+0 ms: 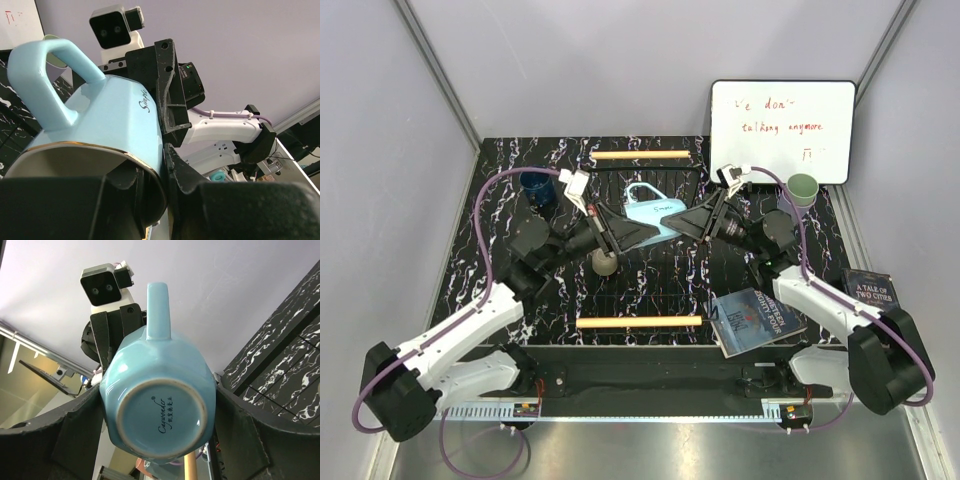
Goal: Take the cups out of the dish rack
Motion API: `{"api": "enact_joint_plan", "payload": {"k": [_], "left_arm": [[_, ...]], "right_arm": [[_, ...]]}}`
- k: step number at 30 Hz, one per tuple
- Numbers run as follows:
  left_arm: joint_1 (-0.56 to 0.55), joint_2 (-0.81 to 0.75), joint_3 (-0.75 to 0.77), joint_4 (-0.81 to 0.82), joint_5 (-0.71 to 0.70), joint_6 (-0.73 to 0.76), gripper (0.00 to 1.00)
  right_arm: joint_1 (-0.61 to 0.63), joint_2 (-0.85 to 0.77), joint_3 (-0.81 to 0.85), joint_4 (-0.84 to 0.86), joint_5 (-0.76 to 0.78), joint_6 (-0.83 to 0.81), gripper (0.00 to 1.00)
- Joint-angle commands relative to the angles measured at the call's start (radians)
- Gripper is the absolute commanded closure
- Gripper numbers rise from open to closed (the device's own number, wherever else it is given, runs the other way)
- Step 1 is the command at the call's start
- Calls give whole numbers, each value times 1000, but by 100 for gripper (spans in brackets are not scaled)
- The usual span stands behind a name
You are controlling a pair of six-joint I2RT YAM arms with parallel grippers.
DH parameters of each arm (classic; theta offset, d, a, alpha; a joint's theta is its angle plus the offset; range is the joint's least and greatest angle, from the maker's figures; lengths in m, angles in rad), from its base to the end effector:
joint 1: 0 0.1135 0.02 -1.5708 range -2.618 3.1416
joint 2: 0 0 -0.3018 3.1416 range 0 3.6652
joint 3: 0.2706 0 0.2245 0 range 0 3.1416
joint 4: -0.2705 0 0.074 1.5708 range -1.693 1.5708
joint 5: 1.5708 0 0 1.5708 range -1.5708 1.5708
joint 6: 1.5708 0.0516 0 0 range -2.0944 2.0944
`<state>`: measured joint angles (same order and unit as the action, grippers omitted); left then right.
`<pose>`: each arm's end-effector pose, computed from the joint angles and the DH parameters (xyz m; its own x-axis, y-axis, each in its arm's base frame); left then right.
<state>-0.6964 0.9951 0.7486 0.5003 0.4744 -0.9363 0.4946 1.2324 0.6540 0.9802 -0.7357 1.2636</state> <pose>0.1354 -0.1439 0.4022 -0.6185 -0.4167 -0.6662 0.6945 0.1066 -0.7115 0.1922 0.1430 0.3741 -0.7495 0.3987 -0.5285 -0.5990 -0.0683 0.7979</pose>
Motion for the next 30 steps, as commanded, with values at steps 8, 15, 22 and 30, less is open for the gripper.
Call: {"api": "enact_joint_plan", "payload": {"k": [8, 15, 22, 30], "left_arm": [[-6, 125, 110, 90, 47, -33, 50], [-12, 134, 120, 47, 49, -18, 91], [-12, 91, 118, -25, 4, 24, 100], [-12, 13, 130, -193, -152, 114, 100]], "right_arm": [[68, -67, 53, -84, -108, -151, 100], [75, -70, 53, -101, -94, -168, 100], [73, -97, 49, -133, -64, -190, 100], [75, -137, 55, -222, -73, -246, 100]]}}
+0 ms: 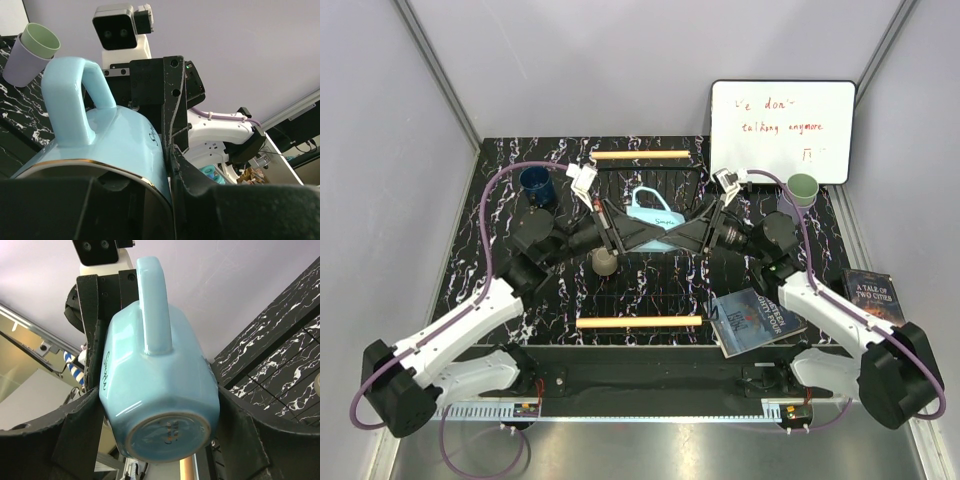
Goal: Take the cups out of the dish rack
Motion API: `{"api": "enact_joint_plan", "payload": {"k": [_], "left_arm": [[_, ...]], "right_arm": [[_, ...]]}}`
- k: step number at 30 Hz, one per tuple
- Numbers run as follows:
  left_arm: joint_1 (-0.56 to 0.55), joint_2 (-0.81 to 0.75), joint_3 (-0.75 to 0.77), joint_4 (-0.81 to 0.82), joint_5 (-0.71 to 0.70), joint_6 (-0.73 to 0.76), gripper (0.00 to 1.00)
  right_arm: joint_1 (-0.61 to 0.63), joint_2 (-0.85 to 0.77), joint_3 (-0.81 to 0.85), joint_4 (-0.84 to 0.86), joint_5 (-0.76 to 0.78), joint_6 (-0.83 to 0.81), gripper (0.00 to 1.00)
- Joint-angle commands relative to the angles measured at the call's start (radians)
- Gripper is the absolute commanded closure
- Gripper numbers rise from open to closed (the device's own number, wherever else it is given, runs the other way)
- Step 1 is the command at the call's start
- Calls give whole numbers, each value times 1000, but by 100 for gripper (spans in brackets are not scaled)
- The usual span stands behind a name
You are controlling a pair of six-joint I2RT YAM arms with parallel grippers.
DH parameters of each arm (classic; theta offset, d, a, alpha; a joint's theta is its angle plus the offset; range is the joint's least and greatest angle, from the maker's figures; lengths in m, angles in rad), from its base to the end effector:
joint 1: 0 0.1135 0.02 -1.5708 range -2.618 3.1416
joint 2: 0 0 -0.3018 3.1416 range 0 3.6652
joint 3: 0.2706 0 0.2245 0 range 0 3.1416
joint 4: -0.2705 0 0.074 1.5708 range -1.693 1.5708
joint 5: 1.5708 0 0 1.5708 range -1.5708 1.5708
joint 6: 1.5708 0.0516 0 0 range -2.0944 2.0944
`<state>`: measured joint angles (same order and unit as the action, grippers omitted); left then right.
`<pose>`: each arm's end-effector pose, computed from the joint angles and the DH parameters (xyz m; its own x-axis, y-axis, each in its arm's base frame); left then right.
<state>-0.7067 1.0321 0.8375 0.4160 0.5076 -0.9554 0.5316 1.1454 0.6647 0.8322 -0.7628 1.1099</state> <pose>0.1398 -0.1523 0.4158 -0.6614 -0.3736 -0.6504 0.6722 0.0894 -0.7349 0.1711 0.1420 0.3799 -0.6970 0.3413 -0.6307 -0.6776 -0.0255 0.7350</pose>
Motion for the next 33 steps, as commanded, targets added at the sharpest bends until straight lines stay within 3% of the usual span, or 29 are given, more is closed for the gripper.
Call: {"api": "enact_joint_plan", "payload": {"k": [1, 4, 5, 8, 13, 21, 24, 25, 26, 33], "left_arm": [[0, -38, 46, -130, -217, 157, 100], [0, -64, 64, -227, -282, 208, 100], [1, -73, 77, -244, -297, 221, 100], [6, -73, 110, -301, -337, 251, 100], [18, -83, 124, -321, -383, 254, 100], [27, -70, 101, -261, -368, 205, 100], [39, -24, 130, -275, -305, 167, 100], [41, -8, 129, -257, -293, 150, 100], [41, -6, 121, -241, -287, 136, 100], [53, -29, 107, -181, -300, 110, 100]], "right_arm": [[36, -58, 45, -99, -49, -107, 95], [38, -96, 59, -214, -44, -174, 68], [38, -120, 61, -244, -40, -209, 52], [36, -174, 82, -384, -4, -303, 26], [38, -242, 136, -655, 54, -461, 20], [38, -260, 78, -582, 16, -427, 35], [38, -245, 56, -513, -4, -383, 71], [36, -236, 56, -502, -9, -374, 92], [36, -233, 53, -490, -19, -372, 100], [36, -259, 50, -519, -10, -384, 100]]}}
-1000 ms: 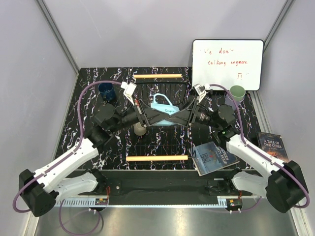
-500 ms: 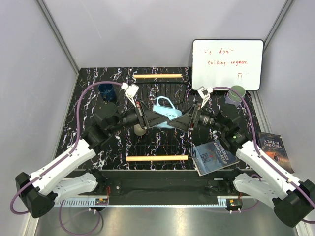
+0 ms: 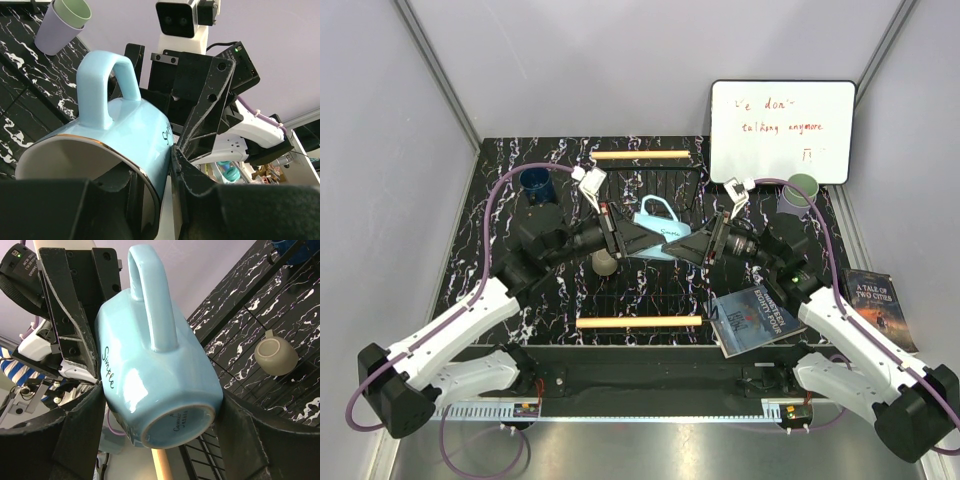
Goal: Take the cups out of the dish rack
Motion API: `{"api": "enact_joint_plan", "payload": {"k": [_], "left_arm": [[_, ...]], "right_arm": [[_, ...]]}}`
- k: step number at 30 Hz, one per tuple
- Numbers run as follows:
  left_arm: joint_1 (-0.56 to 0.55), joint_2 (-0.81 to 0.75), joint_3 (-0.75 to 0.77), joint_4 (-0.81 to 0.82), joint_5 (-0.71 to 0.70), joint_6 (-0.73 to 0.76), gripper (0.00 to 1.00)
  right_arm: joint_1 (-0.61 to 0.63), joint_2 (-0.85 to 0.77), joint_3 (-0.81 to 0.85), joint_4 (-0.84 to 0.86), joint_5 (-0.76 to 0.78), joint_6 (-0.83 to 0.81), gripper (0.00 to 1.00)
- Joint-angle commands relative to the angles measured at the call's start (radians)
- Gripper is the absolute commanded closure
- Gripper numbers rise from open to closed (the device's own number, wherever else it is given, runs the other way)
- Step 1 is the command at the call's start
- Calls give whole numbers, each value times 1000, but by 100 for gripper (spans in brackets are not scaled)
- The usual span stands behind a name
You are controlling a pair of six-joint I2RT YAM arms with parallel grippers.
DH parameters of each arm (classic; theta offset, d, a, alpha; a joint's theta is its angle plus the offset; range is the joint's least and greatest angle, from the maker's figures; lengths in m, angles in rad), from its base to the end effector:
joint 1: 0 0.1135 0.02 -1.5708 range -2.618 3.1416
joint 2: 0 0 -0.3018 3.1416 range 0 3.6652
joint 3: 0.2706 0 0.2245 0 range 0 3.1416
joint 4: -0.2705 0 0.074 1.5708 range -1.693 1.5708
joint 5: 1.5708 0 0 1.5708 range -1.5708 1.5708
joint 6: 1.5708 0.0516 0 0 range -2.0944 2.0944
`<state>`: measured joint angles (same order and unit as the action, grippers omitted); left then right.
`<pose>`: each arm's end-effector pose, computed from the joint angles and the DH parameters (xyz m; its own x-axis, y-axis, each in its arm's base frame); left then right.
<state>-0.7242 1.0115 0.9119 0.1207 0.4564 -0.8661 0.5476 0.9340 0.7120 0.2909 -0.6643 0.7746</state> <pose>0.1358 -0.1505 0.4101 -0.6942 -0.2989 -0.6548 0.6112 0.2357 -0.7556 0.1364 0.1204 0.3750 -0.6119 0.2719 -0.7427 -0.7094 0.2265 0.6674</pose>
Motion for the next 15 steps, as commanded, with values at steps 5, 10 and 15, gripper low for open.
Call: {"api": "enact_joint_plan", "payload": {"k": [5, 10, 15], "left_arm": [[74, -34, 71, 83, -282, 50, 100], [75, -28, 84, 60, -285, 47, 100], [75, -39, 82, 53, -291, 56, 100]], "right_arm": [[20, -50, 7, -19, -115, -69, 49], [21, -52, 18, -45, -110, -86, 18], [21, -70, 55, -192, -32, -188, 10]]}}
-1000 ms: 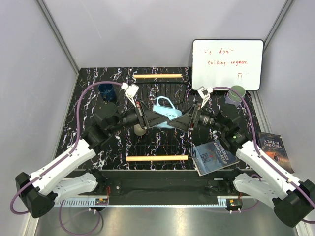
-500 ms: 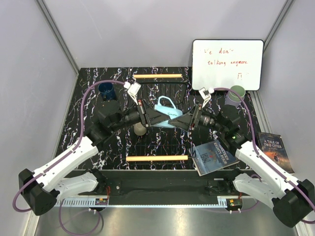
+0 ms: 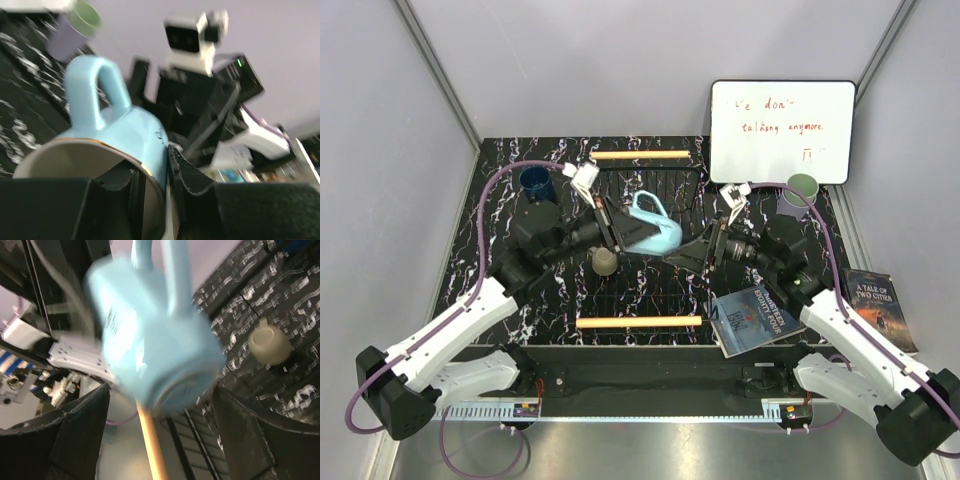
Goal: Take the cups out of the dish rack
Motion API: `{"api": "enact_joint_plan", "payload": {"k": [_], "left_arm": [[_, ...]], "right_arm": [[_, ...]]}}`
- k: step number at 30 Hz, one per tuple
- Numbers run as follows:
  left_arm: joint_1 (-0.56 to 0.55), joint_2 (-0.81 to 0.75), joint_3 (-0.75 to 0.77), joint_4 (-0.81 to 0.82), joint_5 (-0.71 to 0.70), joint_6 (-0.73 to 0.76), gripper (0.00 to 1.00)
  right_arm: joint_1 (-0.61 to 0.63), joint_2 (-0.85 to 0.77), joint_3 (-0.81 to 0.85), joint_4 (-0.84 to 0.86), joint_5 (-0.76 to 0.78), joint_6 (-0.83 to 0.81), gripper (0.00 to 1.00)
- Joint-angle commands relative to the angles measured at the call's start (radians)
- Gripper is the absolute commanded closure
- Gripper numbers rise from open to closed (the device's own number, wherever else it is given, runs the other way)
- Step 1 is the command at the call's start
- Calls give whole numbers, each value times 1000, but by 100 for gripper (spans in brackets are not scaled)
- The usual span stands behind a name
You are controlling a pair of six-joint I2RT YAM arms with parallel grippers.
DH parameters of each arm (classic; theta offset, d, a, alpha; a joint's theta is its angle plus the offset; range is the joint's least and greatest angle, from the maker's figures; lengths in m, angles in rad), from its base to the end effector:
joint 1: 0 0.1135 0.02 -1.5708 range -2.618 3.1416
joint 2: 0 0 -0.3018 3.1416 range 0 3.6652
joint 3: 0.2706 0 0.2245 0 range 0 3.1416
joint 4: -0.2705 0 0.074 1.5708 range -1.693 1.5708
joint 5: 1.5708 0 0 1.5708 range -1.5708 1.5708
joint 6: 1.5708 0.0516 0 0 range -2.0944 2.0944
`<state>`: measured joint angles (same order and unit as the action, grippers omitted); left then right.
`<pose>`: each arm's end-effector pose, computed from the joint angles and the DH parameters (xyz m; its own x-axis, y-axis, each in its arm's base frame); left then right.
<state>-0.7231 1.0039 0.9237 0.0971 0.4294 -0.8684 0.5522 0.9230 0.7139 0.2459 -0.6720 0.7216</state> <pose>0.1352 -0.1480 0.4126 -0.6892 -0.3173 -0.6514 0.6001 0.2539 -0.7586 0.1332 0.1198 0.3722 -0.5975 0.2391 -0.7654 -0.7266 0.2424 0.6429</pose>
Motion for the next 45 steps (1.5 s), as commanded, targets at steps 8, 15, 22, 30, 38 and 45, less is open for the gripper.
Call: {"api": "enact_joint_plan", "payload": {"k": [8, 15, 22, 30, 38, 45], "left_arm": [[76, -34, 72, 56, -271, 80, 100], [79, -7, 189, -164, -411, 225, 100], [171, 93, 470, -529, -665, 410, 100], [402, 277, 708, -827, -940, 508, 100], [620, 512, 753, -869, -919, 427, 100], [753, 668, 817, -859, -873, 396, 100]], "right_arm": [[17, -75, 107, -395, 307, -225, 6], [15, -93, 110, -464, 509, -232, 7], [17, -101, 131, -523, 561, -241, 8], [17, -92, 154, -527, 575, -248, 7], [15, -69, 185, -525, 554, -246, 8], [17, -41, 209, -517, 555, -274, 8]]}}
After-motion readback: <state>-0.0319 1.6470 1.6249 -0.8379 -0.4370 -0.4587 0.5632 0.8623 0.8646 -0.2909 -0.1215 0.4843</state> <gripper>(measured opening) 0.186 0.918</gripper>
